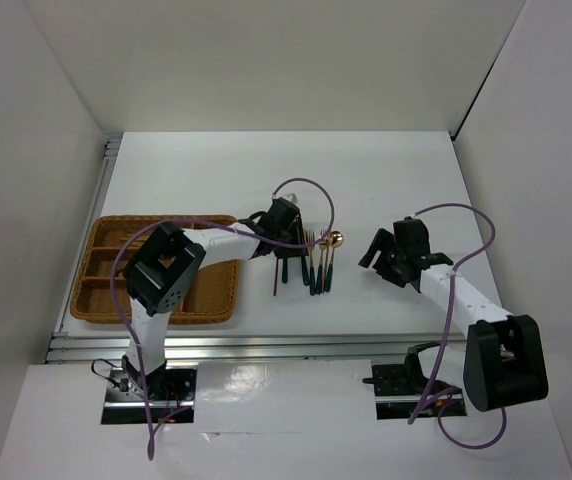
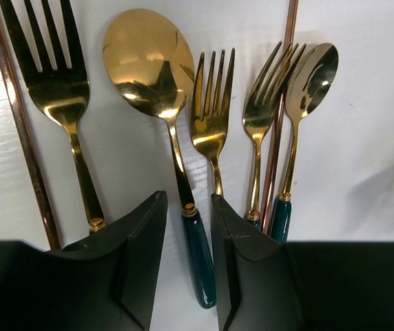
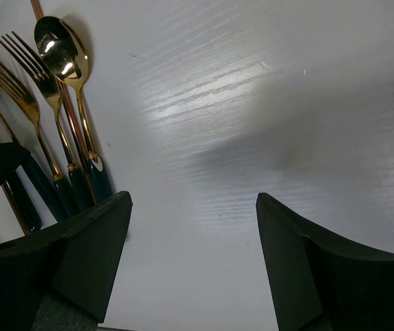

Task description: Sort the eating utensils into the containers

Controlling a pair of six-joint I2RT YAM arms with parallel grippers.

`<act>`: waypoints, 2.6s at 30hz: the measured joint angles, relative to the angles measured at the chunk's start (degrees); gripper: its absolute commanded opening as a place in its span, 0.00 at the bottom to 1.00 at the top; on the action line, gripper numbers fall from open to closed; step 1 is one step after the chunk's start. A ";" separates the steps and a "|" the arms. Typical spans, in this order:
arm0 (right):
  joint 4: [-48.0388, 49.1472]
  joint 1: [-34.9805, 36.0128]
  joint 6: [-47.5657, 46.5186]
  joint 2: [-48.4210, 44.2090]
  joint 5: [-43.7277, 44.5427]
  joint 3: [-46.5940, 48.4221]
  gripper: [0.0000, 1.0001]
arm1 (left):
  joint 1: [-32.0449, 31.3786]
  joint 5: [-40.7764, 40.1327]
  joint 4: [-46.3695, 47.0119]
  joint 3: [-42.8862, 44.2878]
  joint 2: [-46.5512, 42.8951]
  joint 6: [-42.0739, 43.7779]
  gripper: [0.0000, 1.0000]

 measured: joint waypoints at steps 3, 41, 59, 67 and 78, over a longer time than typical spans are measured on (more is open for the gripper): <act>0.09 0.00 -0.20 0.22 0.28 0.02 0.81 | 0.00 0.00 -0.07 0.52 0.61 -0.15 0.37; 0.76 0.00 -0.52 0.24 -0.70 0.00 0.81 | 25.49 -27.34 -9.66 -32.92 -52.11 -23.54 0.20; 0.76 0.00 -0.52 0.24 -0.96 0.00 0.81 | 42.93 -29.00 -24.79 -34.56 -52.59 -41.07 0.20; 0.76 0.00 -0.52 0.24 -1.38 0.00 0.81 | 43.43 -27.58 -27.65 -34.53 -50.58 -43.19 0.52; 1.07 0.00 -0.52 0.92 -2.01 0.00 0.81 | 39.91 -21.29 -26.21 -27.69 -53.86 -30.10 0.56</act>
